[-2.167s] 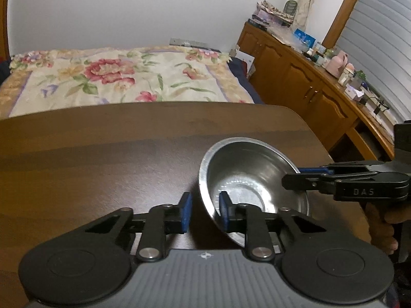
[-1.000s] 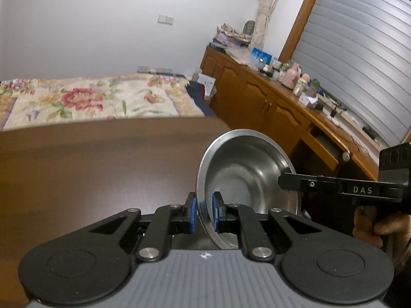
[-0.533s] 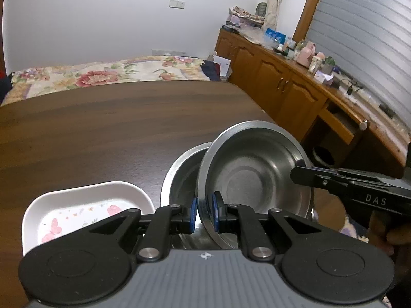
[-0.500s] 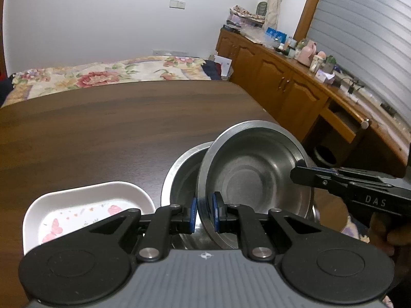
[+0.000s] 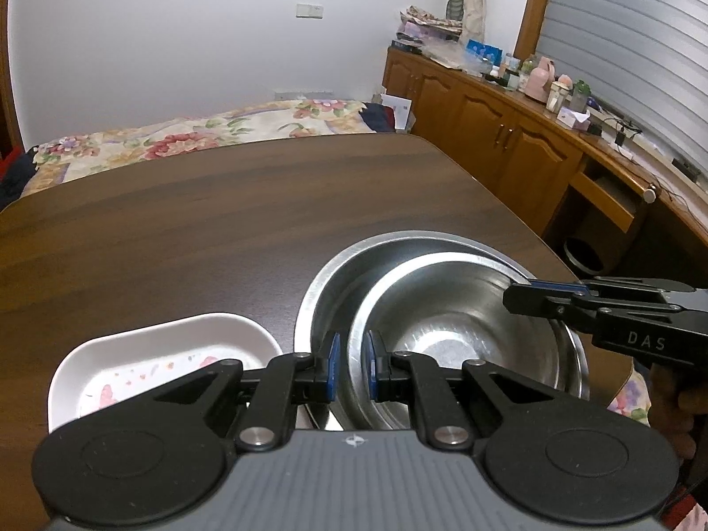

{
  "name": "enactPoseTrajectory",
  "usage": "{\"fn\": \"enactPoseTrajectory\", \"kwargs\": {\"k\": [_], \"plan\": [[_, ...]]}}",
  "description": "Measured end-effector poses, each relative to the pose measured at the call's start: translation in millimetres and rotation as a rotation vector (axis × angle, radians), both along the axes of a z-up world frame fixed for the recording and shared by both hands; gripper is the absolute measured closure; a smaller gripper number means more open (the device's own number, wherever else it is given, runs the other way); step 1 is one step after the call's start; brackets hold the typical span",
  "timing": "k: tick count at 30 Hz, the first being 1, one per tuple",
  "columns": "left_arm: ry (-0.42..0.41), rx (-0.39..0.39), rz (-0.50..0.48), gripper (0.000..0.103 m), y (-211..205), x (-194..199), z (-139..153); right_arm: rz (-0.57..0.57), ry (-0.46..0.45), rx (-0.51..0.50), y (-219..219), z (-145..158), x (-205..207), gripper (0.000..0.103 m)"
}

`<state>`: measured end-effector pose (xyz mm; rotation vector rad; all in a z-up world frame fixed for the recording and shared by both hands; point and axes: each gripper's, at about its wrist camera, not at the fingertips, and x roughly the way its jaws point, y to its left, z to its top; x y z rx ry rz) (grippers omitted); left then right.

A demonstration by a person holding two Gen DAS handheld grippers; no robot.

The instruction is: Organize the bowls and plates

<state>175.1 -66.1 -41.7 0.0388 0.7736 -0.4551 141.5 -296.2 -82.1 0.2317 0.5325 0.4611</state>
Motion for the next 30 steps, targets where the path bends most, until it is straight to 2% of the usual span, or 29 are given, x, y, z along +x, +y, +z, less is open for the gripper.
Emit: {"fn": "enactPoseTrajectory", "kwargs": {"k": [17, 30], "plan": [[-0.041, -0.026, -0.005, 0.089, 1.8, -5.2, 8.6, -0.011, -0.038, -0.007, 0.1, 7.2, -6.8, 0.092], [-0.107, -0.041, -0.003, 0.076, -5.8, -7.7, 20.4, -0.036, -0.076, -0.022, -5.1, 17.3, -1.7, 0.092]]}}
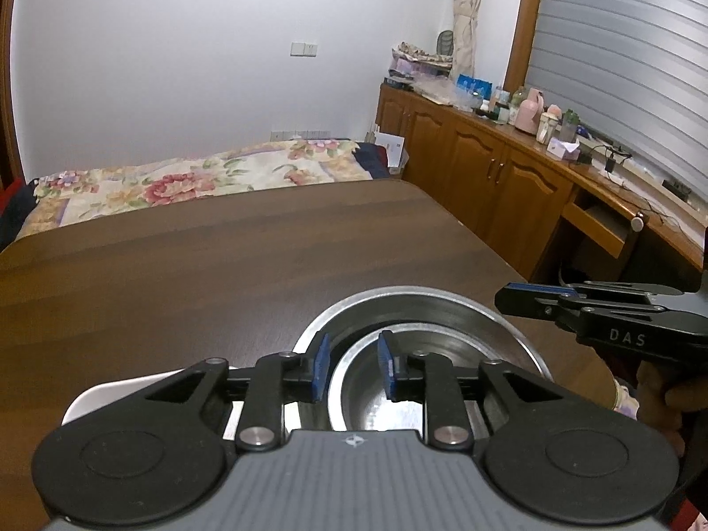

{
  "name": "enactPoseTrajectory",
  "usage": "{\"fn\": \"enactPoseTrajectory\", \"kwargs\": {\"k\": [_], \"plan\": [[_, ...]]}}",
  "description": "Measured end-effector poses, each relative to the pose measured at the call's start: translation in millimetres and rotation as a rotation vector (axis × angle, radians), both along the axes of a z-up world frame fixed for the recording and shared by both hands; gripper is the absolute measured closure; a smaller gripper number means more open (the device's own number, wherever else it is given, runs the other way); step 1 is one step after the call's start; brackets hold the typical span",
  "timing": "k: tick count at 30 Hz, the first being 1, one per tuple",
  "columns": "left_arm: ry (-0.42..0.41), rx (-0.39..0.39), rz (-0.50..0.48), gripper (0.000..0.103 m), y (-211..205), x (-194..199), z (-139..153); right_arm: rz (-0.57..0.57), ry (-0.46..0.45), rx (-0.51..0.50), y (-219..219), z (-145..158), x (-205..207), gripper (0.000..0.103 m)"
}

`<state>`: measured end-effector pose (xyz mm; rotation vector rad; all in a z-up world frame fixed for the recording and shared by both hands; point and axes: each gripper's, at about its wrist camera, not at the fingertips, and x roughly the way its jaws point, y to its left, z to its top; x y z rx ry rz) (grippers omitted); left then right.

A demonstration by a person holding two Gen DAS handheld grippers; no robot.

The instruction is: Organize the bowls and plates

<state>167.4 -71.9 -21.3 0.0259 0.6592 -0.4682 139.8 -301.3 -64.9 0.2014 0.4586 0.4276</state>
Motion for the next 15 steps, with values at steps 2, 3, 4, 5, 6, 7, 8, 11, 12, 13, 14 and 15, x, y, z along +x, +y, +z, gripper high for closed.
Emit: {"fn": "enactPoseTrajectory", "kwargs": {"k": [2, 3, 4, 5, 6, 7, 8, 11, 12, 13, 14, 15], "plan": [[-0.004, -0.002, 0.000, 0.074, -1.3, 0.3, -0.2, -0.004, -0.002, -0.001, -0.6, 0.0, 0.6, 0.092], [-0.005, -0.003, -0.002, 0.073, -2.1, 0.7, -0.3, -0.005, -0.001, 0.000, -0.9, -0.1, 0.8, 0.092], [-0.007, -0.003, -0.003, 0.072, -3.0, 1.1, -0.2, -0.004, -0.002, 0.000, -1.0, -0.1, 0.5, 0.092], [-0.010, -0.002, -0.004, 0.071, -2.6, 1.7, -0.6, -0.004, -0.002, 0.000, -1.2, -0.3, 0.5, 0.092], [-0.013, 0.001, -0.005, 0.069, -2.1, 2.3, -0.5, -0.004, -0.002, 0.000, -1.3, -0.6, 0.4, 0.092], [-0.015, 0.002, -0.005, 0.067, -2.3, 2.3, -0.9, -0.005, -0.002, 0.000, -1.3, -0.4, 0.2, 0.092], [-0.016, 0.001, -0.004, 0.067, -2.1, 1.7, -1.5, -0.005, -0.001, -0.001, -1.8, -0.7, 0.6, 0.092], [-0.012, 0.001, 0.003, 0.065, -1.8, 1.3, -1.8, -0.009, 0.004, -0.001, -3.9, -1.8, 0.9, 0.092], [-0.012, 0.001, 0.006, 0.065, -1.1, 1.4, -2.2, -0.009, 0.006, -0.002, -5.6, -2.2, 1.3, 0.092], [-0.011, 0.000, 0.011, 0.065, -0.2, 0.9, -2.9, -0.012, 0.008, -0.004, -5.6, -2.4, 0.8, 0.092], [-0.008, -0.002, 0.015, 0.065, 1.1, 1.1, -3.4, -0.014, 0.008, -0.005, -6.5, -2.4, 0.1, 0.092], [-0.005, -0.004, 0.018, 0.064, 2.1, 1.6, -3.8, -0.015, 0.009, -0.006, -7.5, -2.6, -0.3, 0.092]]}}
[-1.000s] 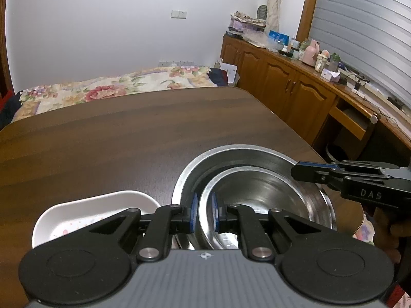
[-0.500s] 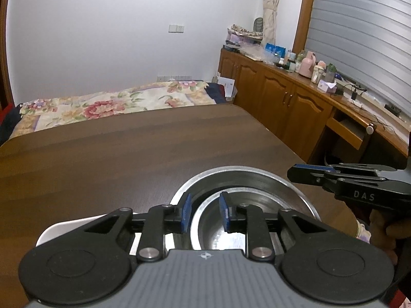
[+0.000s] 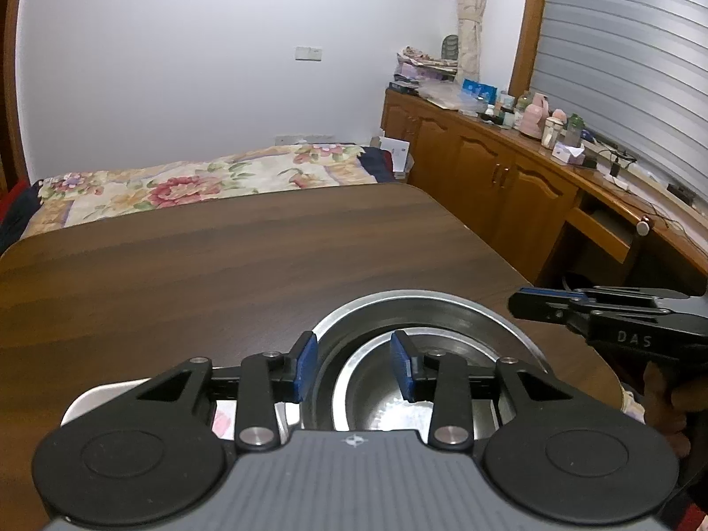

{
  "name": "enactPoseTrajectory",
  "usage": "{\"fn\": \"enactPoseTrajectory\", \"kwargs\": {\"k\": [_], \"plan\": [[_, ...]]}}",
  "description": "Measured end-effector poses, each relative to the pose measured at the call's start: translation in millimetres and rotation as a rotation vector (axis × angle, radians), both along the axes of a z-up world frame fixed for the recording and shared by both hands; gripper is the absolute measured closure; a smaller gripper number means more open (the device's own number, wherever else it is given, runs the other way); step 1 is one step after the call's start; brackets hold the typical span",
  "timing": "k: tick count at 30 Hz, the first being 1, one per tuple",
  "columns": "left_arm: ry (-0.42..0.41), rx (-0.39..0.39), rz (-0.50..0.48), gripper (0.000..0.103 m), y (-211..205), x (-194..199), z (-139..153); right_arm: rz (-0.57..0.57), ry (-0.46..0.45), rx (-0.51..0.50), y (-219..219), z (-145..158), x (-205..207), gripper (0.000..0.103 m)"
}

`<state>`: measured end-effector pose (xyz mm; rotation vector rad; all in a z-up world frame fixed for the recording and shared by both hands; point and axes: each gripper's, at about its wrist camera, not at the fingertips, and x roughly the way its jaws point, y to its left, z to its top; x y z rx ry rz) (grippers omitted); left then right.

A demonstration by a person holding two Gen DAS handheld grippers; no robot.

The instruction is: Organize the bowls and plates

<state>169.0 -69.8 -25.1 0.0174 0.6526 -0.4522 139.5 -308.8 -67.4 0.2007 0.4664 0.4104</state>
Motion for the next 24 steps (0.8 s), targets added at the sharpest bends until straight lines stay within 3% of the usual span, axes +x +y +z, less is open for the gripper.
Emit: {"fn": "enactPoseTrajectory", "kwargs": {"k": [9, 12, 14, 20, 24], "plan": [[-0.015, -0.011, -0.001, 0.058, -1.2, 0.3, 4.4, -0.029, 0.006, 0.009, -12.4, -0.4, 0.2, 0.091], [-0.024, -0.014, -0.009, 0.055, -7.4, 2.0, 8.1, -0.047, -0.013, -0.001, -20.3, 0.8, -4.6, 0.085], [-0.034, -0.017, -0.019, 0.054, -12.7, 3.8, 11.3, -0.077, -0.029, -0.006, -35.5, 0.7, -7.1, 0.068], [-0.063, -0.013, -0.048, 0.053, -30.4, 10.6, 17.1, -0.215, -0.025, 0.026, -103.9, -12.7, 3.8, 0.068], [-0.077, -0.031, -0.062, 0.053, -35.2, 11.1, 21.5, -0.325, 0.009, 0.015, -147.2, -39.6, 20.0, 0.068]]}}
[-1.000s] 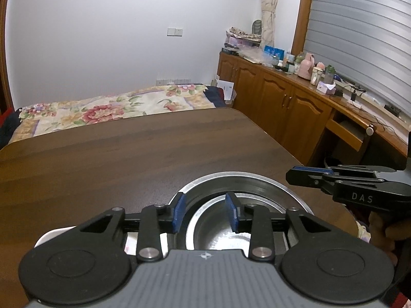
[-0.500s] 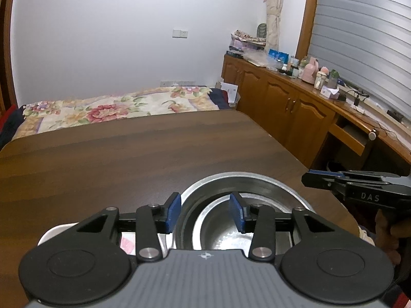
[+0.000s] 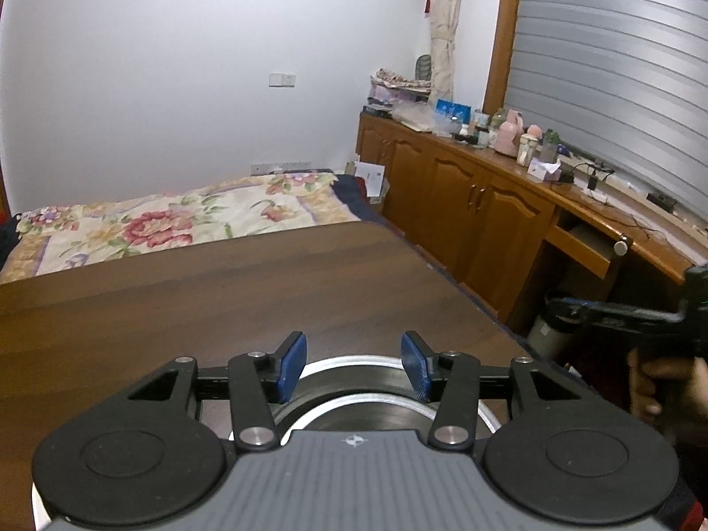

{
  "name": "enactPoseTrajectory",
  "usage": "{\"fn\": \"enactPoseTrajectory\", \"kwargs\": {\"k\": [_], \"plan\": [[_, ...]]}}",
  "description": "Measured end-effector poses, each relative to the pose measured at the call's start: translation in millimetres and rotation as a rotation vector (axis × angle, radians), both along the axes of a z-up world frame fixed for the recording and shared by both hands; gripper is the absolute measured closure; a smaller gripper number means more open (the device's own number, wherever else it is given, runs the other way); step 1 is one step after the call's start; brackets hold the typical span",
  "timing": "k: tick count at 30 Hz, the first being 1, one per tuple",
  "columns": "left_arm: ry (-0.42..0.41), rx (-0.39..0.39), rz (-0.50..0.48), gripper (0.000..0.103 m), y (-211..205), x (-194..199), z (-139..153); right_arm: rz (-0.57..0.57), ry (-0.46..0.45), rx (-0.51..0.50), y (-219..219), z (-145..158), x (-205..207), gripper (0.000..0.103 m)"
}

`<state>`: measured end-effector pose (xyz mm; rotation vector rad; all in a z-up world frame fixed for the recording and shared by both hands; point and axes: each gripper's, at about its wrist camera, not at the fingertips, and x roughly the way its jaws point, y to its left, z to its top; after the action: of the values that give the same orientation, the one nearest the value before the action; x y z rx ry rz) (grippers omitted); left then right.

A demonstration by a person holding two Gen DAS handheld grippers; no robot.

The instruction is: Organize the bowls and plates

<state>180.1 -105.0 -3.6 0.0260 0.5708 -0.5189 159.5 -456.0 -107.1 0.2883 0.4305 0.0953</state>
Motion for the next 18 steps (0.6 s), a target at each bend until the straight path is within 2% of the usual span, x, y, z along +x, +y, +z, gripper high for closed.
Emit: {"fn": "enactPoseTrajectory", "kwargs": {"k": [6, 10, 12, 13, 14, 18], "plan": [[-0.024, -0.010, -0.016, 0.051, -0.4, -0.7, 5.2, -0.132, 0.130, 0.033, -54.9, -83.2, 49.6, 0.068], [-0.026, -0.017, -0.015, 0.051, 0.4, 2.6, 7.2, -0.175, 0.235, 0.121, -87.3, -153.3, 92.6, 0.067], [-0.029, -0.013, -0.014, 0.051, 1.8, 4.9, 7.9, -0.197, 0.261, 0.176, -97.5, -178.5, 105.5, 0.061], [-0.031, -0.008, -0.011, 0.051, 3.0, 6.4, 8.1, -0.207, 0.276, 0.203, -102.0, -190.7, 112.7, 0.050], [-0.031, -0.005, -0.007, 0.051, 3.5, 8.0, 8.4, -0.220, 0.289, 0.224, -105.2, -200.6, 118.2, 0.044], [-0.029, 0.000, 0.003, 0.051, 6.3, 15.4, 10.1, -0.261, 0.332, 0.278, -116.9, -227.7, 136.7, 0.036]]}}
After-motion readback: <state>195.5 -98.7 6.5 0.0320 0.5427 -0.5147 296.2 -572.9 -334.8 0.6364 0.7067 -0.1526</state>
